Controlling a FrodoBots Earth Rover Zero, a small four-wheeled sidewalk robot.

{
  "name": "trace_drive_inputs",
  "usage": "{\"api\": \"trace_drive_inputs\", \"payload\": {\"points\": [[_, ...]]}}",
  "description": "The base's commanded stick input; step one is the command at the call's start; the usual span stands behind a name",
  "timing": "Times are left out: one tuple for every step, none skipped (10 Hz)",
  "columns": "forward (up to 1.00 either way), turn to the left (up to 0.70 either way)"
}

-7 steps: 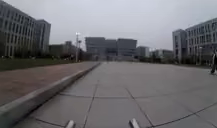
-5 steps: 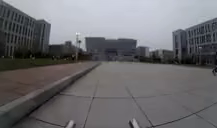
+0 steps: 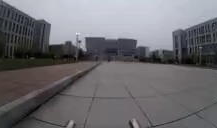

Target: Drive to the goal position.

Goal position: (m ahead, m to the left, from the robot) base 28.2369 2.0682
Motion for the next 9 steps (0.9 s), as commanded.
{"api": "trace_drive_inputs", "payload": {"points": [[0.70,-0.35],[0.70,-0.35],[0.70,-0.35],[0.70,-0.17],[0.70,-0.04],[0.70,-0.04],[0.70,-0.04],[0.70,-0.04],[0.70,-0.04]]}}
